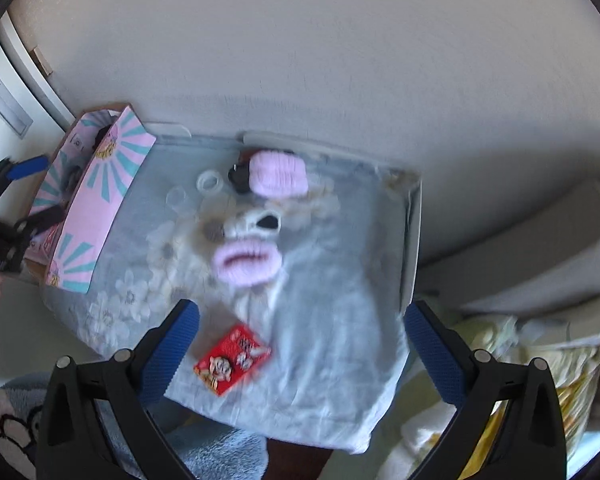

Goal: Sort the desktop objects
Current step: 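Pull both tools back from the cardboard box, then grasp the clear plastic cup with the left tool while the right tool grasps the red milk carton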

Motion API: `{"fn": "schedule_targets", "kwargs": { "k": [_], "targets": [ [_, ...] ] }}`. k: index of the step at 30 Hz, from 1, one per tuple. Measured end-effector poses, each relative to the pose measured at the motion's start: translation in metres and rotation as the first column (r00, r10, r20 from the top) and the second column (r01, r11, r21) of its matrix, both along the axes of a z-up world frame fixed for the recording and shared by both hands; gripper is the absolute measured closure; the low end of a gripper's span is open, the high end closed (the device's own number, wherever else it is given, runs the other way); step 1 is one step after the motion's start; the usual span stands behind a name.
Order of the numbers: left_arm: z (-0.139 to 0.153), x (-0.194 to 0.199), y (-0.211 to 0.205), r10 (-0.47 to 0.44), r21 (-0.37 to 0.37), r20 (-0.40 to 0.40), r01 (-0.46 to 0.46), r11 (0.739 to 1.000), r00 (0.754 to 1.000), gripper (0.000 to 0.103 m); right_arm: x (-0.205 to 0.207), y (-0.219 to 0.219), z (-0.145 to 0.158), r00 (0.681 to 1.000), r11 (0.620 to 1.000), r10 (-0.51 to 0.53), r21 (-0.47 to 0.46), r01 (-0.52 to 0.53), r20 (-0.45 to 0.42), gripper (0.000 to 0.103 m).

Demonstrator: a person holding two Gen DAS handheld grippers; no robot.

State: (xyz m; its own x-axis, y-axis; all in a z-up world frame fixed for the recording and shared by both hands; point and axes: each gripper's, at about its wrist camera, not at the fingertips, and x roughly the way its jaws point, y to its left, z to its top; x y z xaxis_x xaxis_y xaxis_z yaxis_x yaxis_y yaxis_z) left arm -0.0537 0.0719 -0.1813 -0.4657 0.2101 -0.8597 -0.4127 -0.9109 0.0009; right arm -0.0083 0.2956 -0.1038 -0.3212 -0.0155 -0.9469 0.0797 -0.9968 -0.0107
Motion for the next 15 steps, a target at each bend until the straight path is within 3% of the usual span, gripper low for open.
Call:
{"fn": "schedule_targets", "kwargs": {
  "k": [4,6,10,15],
  "targets": [
    [-0.034,-0.01,0.023,0.014,-0.063,0.008,-0.013,0.998,1.0,0.0,0.02,-0.008,-0.035,0.998,0.998,-0.059,-0.03,0.06,0.033,0.0],
    [-0.052,-0.015,0.033,0.029,-0.08,0.019,-0.027,0.996,0.999,0.0,0.025,-0.016,-0.063,0.991,0.99,-0.106,-0.083,0.112,0.077,0.0],
    [-0.078,-0.022,0.044,0.054,-0.095,0.039,-0.051,0.994,0.998,0.001,0.03,-0.036,-0.114,0.971,0.976,-0.175,-0.1,0.192,0.163,0.0],
    [-0.105,-0.037,0.048,0.104,-0.113,0.046,-0.099,0.989,0.993,0.008,0.033,-0.052,-0.146,0.952,0.962,-0.228,-0.102,0.252,0.203,0.001]
  ]
}}
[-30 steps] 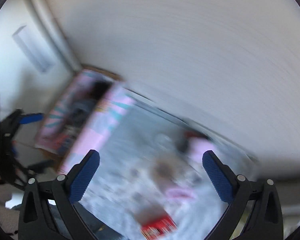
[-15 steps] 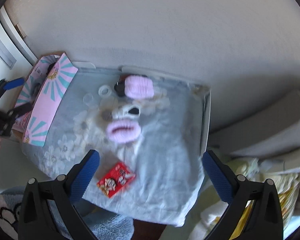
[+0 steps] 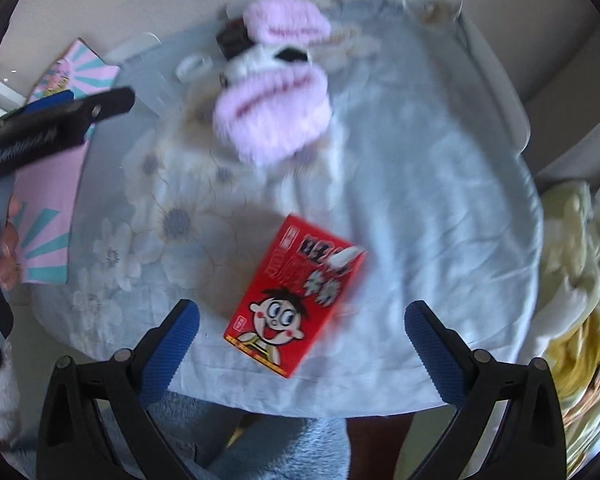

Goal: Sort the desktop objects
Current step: 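Grasp the clear plastic cup with the left tool while the right tool grasps the red milk carton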

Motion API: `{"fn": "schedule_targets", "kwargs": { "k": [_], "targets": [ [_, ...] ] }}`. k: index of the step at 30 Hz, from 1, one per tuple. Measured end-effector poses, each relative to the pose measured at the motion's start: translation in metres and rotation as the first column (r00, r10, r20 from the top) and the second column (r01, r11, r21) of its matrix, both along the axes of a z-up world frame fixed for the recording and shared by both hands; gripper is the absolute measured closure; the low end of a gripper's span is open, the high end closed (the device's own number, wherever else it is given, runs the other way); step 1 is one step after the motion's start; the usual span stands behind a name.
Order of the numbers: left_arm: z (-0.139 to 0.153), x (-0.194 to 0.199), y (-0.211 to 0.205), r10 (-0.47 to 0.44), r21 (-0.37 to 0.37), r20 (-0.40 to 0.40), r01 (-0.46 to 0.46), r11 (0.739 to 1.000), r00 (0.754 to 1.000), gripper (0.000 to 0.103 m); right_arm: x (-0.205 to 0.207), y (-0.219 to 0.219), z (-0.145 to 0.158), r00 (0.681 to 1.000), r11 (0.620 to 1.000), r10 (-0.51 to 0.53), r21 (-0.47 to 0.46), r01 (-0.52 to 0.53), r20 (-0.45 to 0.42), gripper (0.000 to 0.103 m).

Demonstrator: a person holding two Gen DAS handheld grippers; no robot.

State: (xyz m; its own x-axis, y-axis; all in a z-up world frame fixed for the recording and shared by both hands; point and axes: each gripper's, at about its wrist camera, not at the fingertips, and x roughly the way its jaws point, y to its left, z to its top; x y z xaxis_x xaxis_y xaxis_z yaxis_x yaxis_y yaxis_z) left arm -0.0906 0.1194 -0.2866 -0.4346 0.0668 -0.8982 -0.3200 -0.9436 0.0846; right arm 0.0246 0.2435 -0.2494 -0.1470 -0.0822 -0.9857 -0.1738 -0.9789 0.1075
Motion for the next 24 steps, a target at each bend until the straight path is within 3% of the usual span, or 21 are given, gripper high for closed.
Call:
{"fn": "schedule_targets", "kwargs": {
  "k": [5,6,12,13,14,19,24],
  "targets": [
    [-0.016,-0.009,0.003,0.009,-0.012,-0.008,-0.009,1.0,1.0,0.015,-0.003,-0.004,-0.012,1.0,0.999,-0.022,0.046,0.022,0.009,0.01],
    [-0.018,-0.01,0.003,0.01,-0.012,-0.006,-0.01,1.0,1.0,0.016,-0.004,-0.004,-0.013,1.0,0.998,-0.02,0.054,0.019,0.01,0.015],
    [-0.033,-0.015,0.003,0.006,0.01,0.033,-0.006,1.0,0.999,0.042,0.001,-0.003,-0.016,0.999,0.998,-0.037,0.046,0.036,0.012,0.041],
    [-0.035,-0.015,0.002,0.004,0.014,0.038,-0.004,1.0,0.999,0.052,0.002,-0.002,-0.017,0.999,0.999,-0.038,0.039,0.038,0.014,0.045],
    [-0.037,-0.015,0.002,0.002,0.016,0.043,-0.002,1.0,0.999,0.06,0.003,-0.002,-0.017,0.999,0.999,-0.038,0.04,0.037,0.014,0.045],
    [-0.045,-0.012,0.003,-0.031,0.036,0.046,0.03,0.999,0.998,0.077,0.01,-0.004,-0.013,1.0,0.999,-0.021,0.048,0.021,0.003,0.047],
    [-0.044,-0.011,-0.002,-0.02,0.067,0.04,0.017,0.998,0.999,0.077,0.014,-0.006,-0.009,1.0,0.998,-0.002,0.058,0.002,-0.001,0.048]
  ]
}}
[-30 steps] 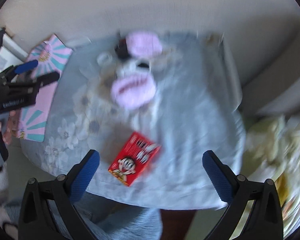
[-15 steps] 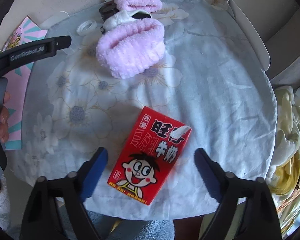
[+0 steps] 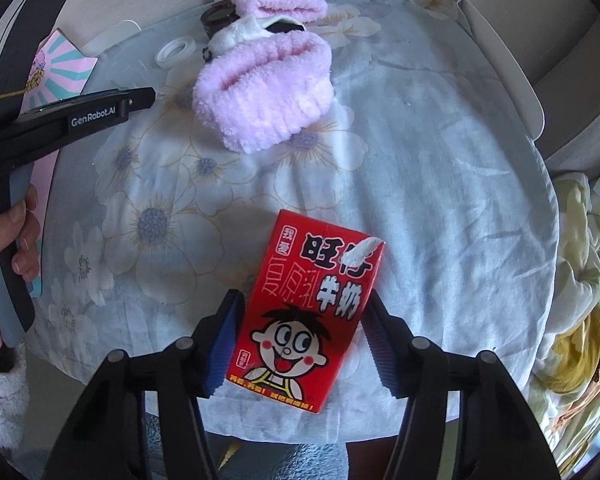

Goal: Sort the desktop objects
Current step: 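Grasp the clear plastic cup with the left tool while the right tool grasps the red milk carton, then carry the clear cup and red milk carton into the cardboard box and release both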

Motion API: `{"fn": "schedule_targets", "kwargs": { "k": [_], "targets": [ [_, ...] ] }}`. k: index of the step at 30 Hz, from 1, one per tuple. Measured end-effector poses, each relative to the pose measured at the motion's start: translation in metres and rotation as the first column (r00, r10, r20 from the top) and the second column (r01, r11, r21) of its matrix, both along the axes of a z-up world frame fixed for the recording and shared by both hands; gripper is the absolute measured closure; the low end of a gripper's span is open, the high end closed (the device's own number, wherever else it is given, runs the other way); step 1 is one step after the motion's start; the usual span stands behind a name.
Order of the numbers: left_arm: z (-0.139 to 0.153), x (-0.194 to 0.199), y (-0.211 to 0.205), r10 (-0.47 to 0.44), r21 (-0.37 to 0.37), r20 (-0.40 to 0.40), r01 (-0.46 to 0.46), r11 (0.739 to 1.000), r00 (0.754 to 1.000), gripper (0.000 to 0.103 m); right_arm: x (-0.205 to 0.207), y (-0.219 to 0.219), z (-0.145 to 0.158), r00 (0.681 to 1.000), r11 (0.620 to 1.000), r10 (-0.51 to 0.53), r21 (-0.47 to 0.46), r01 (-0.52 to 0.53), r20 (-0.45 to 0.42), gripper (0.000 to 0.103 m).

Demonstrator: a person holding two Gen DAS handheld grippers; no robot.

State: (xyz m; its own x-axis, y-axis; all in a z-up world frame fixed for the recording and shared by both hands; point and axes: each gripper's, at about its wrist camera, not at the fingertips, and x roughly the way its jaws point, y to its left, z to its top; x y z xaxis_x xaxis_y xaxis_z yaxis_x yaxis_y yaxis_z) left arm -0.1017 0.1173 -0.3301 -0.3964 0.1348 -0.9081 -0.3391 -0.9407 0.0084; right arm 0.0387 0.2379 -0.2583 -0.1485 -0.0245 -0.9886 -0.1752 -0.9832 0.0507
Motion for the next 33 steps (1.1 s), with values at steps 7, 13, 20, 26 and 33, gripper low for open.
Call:
{"fn": "schedule_targets", "kwargs": {
  "k": [7,13,20,26,33],
  "targets": [
    [0.006,-0.001,-0.007,0.01,0.025,0.005,-0.01,1.0,1.0,0.078,0.007,0.002,0.008,1.0,1.0,0.007,-0.002,-0.007,-0.009,0.048],
    [0.021,-0.002,-0.015,0.019,0.059,0.004,-0.019,0.998,1.0,0.078,0.014,0.004,0.017,1.0,1.0,0.016,0.002,-0.016,-0.011,0.049],
    [0.063,0.009,-0.027,0.021,0.123,-0.014,-0.019,0.992,1.0,0.078,0.019,0.008,0.043,0.998,0.999,0.04,0.012,-0.04,-0.038,0.049],
    [0.105,0.02,-0.041,0.043,0.162,-0.05,-0.034,0.986,0.998,0.078,0.021,0.009,0.07,0.996,0.998,0.07,0.009,-0.07,-0.063,0.049],
    [0.154,0.038,-0.08,0.11,0.195,-0.099,-0.089,0.977,0.989,0.078,-0.039,0.008,0.092,0.98,0.986,0.17,0.022,-0.168,-0.106,0.049]
  ]
}}
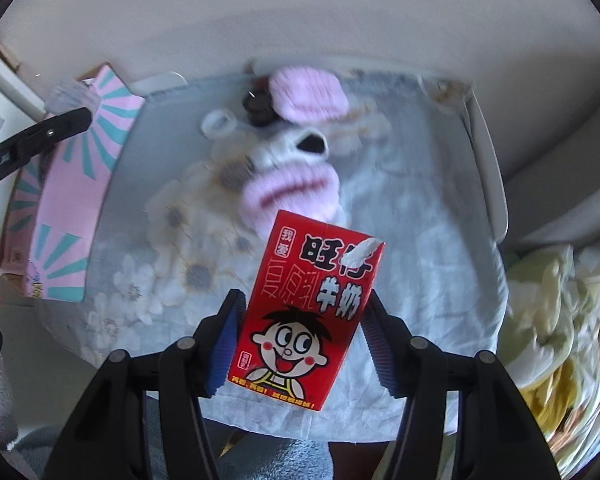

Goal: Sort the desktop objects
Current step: 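Carry the clear cup and red milk carton into the cardboard box and release both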

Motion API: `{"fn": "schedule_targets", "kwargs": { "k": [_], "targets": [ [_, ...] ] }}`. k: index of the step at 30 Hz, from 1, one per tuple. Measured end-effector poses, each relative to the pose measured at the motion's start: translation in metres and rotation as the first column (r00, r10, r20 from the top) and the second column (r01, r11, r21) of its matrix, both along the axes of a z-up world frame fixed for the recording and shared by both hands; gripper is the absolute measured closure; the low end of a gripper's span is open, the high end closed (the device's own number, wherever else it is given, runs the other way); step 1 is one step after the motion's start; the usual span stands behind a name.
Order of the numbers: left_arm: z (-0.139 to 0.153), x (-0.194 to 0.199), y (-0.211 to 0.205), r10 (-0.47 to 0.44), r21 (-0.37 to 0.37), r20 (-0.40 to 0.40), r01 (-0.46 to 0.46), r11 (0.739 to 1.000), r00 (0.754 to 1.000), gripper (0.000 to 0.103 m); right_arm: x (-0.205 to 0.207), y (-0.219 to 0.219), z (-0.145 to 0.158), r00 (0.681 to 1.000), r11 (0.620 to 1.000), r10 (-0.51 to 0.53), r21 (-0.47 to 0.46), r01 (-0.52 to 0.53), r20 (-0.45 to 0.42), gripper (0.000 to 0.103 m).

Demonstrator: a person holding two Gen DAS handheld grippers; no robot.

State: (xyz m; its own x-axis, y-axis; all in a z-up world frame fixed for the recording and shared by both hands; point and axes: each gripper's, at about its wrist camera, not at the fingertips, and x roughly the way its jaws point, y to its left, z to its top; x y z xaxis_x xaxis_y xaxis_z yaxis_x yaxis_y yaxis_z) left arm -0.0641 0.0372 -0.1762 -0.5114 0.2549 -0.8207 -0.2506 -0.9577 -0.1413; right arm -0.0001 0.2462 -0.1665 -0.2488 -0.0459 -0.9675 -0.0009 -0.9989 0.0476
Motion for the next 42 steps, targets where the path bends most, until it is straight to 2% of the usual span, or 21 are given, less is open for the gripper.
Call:
{"fn": "schedule_targets", "kwargs": {
  "k": [1,6,7,13,17,23,28,36,42],
  "targets": [
    [0.005,0.002,-0.005,0.01,0.002,-0.008,-0.01,1.0,1.0,0.078,-0.012,0.001,-0.005,1.0,1.0,0.014,0.003,-0.014,-0.007,0.049],
    [0.031,0.015,-0.041,0.085,-0.005,-0.051,-0.086,0.996,0.995,0.078,-0.042,-0.015,0.013,0.994,0.995,0.096,-0.008,-0.097,-0.049,0.049],
    [0.034,0.017,-0.047,0.099,-0.009,-0.056,-0.1,0.995,0.993,0.078,-0.047,-0.019,0.017,0.984,0.985,0.169,-0.002,-0.17,-0.057,0.049],
    [0.043,0.034,-0.09,0.194,-0.039,-0.07,-0.197,0.98,0.978,0.078,-0.08,-0.057,0.047,0.948,0.952,0.301,-0.014,-0.304,-0.103,0.049],
    [0.04,0.044,-0.119,0.267,-0.054,-0.055,-0.269,0.961,0.962,0.078,-0.102,-0.094,0.064,0.914,0.916,0.385,-0.07,-0.396,-0.13,0.049],
    [0.02,0.057,-0.145,0.319,-0.079,0.024,-0.317,0.945,0.947,0.078,-0.129,-0.17,0.079,0.825,0.829,0.544,-0.055,-0.557,-0.155,0.049],
    [0.0,0.065,-0.155,0.35,-0.093,0.072,-0.344,0.935,0.934,0.078,-0.143,-0.234,0.068,0.754,0.752,0.643,-0.079,-0.655,-0.132,0.049],
    [-0.025,0.072,-0.164,0.371,-0.082,0.14,-0.362,0.928,0.918,0.078,-0.15,-0.308,0.032,0.648,0.644,0.758,-0.073,-0.762,-0.075,0.049],
    [-0.036,0.072,-0.168,0.373,-0.079,0.168,-0.364,0.928,0.913,0.078,-0.159,-0.334,0.012,0.618,0.614,0.785,-0.084,-0.785,-0.037,0.049]
  ]
}}
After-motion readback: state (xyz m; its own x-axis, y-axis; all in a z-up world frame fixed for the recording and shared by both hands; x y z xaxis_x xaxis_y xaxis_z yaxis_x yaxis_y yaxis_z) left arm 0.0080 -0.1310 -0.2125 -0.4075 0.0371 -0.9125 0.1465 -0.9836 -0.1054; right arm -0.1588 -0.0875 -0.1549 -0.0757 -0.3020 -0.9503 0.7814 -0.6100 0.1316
